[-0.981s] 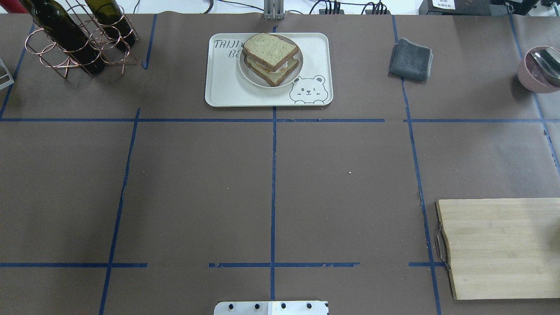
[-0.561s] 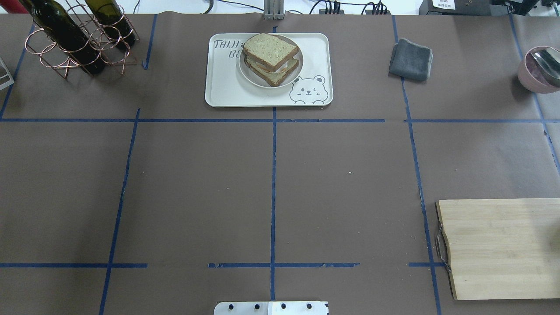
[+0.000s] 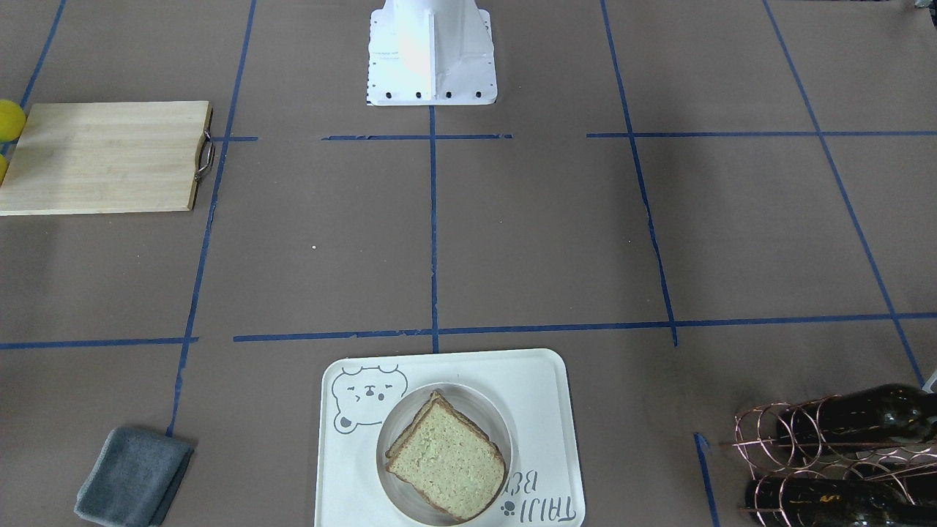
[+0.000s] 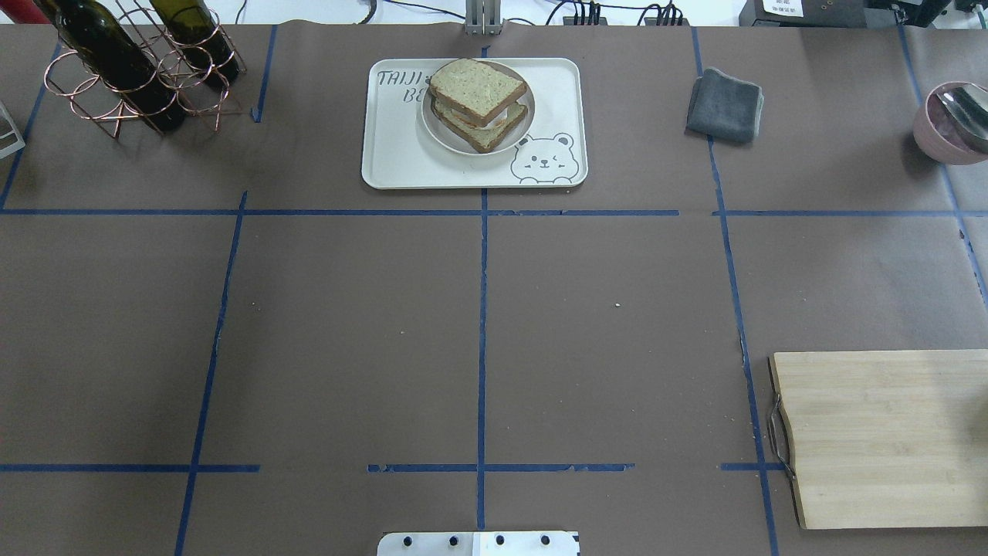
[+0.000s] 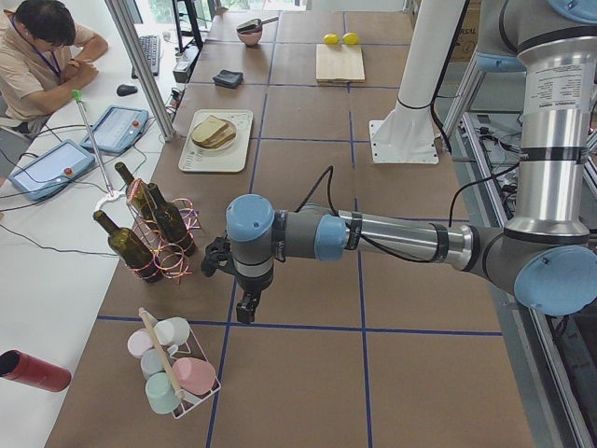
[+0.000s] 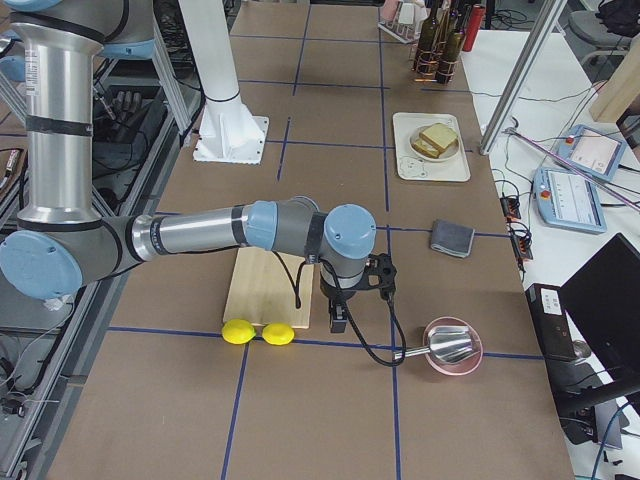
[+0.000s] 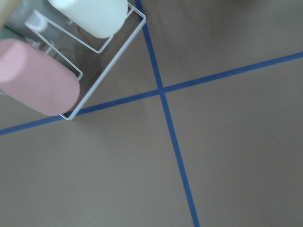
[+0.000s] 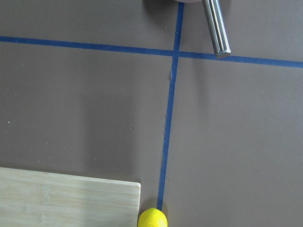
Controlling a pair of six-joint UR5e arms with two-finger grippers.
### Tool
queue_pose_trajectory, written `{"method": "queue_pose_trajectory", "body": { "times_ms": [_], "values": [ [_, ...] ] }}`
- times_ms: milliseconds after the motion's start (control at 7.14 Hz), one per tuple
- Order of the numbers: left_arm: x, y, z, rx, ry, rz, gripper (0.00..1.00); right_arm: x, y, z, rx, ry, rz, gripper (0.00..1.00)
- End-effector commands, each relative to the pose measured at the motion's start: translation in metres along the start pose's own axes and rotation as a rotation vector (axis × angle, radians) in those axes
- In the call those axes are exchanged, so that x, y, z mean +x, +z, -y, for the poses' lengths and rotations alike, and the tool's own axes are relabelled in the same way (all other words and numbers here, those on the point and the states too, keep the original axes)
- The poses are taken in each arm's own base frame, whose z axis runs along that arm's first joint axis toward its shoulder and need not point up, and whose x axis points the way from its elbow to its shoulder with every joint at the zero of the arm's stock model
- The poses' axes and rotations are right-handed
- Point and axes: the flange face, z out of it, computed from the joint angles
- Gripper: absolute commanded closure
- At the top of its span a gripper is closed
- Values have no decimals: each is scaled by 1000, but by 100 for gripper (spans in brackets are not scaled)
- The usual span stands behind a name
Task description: Make sandwich and place on tray
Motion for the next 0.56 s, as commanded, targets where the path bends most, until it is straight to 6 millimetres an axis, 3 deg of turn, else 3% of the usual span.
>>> {"method": "queue_pose_trajectory", "body": {
  "times_ms": [0,420],
  "values": [
    [-3,4,-5,-20,-16,4,0,0,0,0,1,3,4,0],
    [-3,5,-10,-67,-58,-9,0,0,2,0,-2,11,14,0]
  ]
}}
